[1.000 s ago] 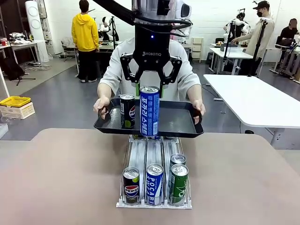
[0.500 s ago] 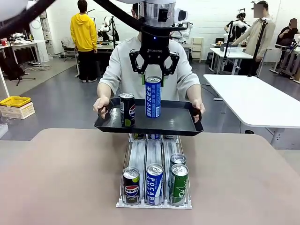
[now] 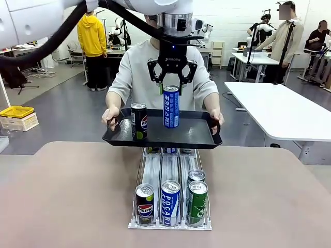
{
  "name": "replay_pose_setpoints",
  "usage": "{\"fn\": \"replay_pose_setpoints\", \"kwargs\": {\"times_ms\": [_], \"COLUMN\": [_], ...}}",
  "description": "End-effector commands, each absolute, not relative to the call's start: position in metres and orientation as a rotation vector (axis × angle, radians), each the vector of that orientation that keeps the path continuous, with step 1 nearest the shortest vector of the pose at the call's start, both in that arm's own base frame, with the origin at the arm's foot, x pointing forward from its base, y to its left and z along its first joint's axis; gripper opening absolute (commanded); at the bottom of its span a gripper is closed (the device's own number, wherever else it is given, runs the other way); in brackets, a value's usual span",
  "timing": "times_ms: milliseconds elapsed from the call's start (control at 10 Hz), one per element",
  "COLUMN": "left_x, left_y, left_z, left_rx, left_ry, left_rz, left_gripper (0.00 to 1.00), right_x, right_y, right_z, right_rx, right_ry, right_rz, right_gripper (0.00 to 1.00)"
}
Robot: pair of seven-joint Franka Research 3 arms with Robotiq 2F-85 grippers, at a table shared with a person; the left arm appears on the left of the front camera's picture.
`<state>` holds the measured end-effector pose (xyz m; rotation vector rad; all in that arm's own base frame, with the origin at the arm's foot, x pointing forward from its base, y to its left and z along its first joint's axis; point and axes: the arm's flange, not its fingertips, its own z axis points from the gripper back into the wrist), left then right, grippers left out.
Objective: Retrieve and hand over the desired beverage to the person.
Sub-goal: Place the picked can on the Handle tray extended by the person.
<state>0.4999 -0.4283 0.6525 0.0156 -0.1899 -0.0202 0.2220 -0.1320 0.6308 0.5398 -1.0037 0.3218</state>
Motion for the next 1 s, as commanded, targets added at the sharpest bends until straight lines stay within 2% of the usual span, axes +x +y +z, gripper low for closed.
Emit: {"fn": "replay_pose_setpoints", "kwargs": {"times_ms": [0,500,900], "left_x": [0.519,0.516,0.518], "left_y": [-0.449,-0.451,-0.45], "left_z": [0.668,0.63,0.626], "left_rx": [0.043,0.048,0.029], "left_ry": [-0.154,-0.117,-0.078], "left_rz": [-0.041,-0.065,-0.071], "left_gripper": [0.59,0.59,0.59], "right_x": [0.224,0.224,0.224], "right_y": [-0.131,-0.131,-0.131], "right_z": [0.629,0.629,0.629], "right_rx": [0.56,0.56,0.56], "right_ry": [-1.011,-1.011,-1.011], "right_rz": [0.338,0.338,0.338], "right_gripper": [1.0,1.0,1.0]}}
